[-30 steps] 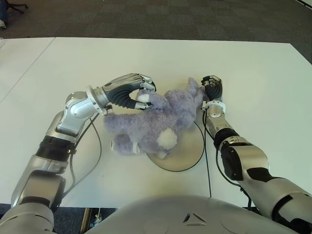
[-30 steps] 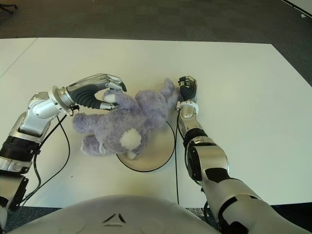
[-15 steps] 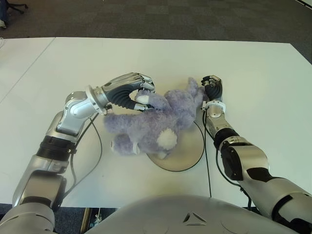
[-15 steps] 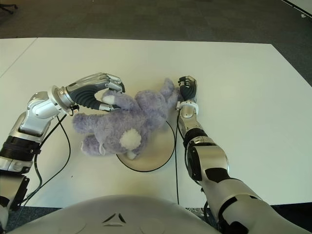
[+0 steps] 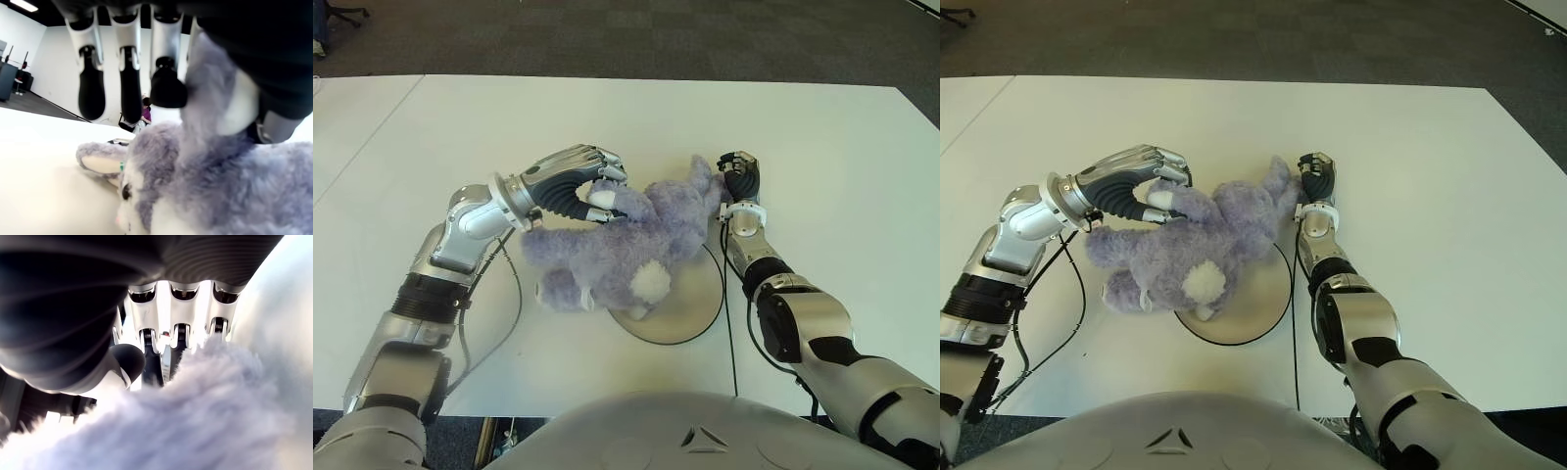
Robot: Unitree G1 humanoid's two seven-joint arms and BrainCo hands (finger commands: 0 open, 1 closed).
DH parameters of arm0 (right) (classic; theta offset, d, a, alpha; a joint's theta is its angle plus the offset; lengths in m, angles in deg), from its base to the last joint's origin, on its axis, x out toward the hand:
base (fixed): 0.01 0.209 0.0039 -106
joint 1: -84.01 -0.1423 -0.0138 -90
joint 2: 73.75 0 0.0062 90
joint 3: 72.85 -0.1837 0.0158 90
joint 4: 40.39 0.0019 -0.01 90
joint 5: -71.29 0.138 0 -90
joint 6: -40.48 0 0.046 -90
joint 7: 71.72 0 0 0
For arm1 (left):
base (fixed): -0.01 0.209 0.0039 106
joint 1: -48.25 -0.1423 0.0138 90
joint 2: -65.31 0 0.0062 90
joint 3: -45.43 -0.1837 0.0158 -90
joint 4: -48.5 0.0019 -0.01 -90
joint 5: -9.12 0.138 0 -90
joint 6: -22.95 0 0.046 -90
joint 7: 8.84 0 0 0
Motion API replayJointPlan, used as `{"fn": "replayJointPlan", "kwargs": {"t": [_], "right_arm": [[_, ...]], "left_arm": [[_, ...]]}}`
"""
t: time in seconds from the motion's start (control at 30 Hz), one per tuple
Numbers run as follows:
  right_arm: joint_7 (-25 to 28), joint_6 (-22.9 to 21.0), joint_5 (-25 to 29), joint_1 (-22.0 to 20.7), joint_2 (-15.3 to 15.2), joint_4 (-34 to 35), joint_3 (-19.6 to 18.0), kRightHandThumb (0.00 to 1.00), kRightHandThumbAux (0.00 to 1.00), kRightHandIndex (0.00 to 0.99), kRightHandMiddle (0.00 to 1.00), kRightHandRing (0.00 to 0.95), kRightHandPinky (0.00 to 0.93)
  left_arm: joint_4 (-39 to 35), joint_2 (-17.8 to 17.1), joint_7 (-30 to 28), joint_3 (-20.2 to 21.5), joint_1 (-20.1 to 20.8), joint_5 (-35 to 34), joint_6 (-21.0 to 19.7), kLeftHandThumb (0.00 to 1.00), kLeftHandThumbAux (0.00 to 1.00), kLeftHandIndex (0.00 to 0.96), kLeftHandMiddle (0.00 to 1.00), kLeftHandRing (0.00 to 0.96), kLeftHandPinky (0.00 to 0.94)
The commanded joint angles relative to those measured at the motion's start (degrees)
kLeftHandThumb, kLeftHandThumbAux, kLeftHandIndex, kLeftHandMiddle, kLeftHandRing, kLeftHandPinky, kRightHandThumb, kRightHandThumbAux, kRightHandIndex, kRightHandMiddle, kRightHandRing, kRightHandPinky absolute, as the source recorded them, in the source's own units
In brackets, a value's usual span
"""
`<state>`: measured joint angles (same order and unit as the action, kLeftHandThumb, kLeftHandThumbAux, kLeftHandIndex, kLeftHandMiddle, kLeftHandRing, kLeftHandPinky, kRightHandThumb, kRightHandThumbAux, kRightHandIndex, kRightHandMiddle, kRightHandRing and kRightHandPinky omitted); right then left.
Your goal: Put the doll into the plate.
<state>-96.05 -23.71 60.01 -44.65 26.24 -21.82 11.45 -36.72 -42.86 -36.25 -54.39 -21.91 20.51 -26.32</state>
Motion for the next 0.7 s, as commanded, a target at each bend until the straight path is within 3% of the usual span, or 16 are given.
{"fn": "replayJointPlan", "kwargs": {"t": [0.03,0.33,0.5,0.7], "right_arm": [[0.7,-6.2,-0.4,10.2,3.4,-6.5,0.6,0.829,0.694,0.414,0.458,0.434,0.452],[-0.7,-7.3,-1.9,10.1,3.2,-6.6,2.0,0.829,0.693,0.414,0.46,0.464,0.49],[-2.0,-8.2,-3.5,9.9,2.9,-6.7,3.2,0.832,0.691,0.414,0.465,0.494,0.489],[-1.1,-8.6,-2.7,9.2,3.1,-6.5,2.6,0.835,0.69,0.415,0.471,0.558,0.573]], "left_arm": [[-1.1,3.1,1.2,-1.4,0.3,1.5,-0.9,0.3,0.44,0.74,0.838,0.82,0.776],[-2.0,11.6,2.7,-5.3,4.1,3.5,-3.3,0.305,0.465,0.702,0.813,0.793,0.737],[-1.6,12.9,0.9,-5.9,4.5,-0.3,-2.3,0.37,0.509,0.665,0.783,0.752,0.715],[-3.8,12.9,-1.9,-7.2,3.6,-3.2,-4.1,0.366,0.51,0.669,0.791,0.754,0.742]]}}
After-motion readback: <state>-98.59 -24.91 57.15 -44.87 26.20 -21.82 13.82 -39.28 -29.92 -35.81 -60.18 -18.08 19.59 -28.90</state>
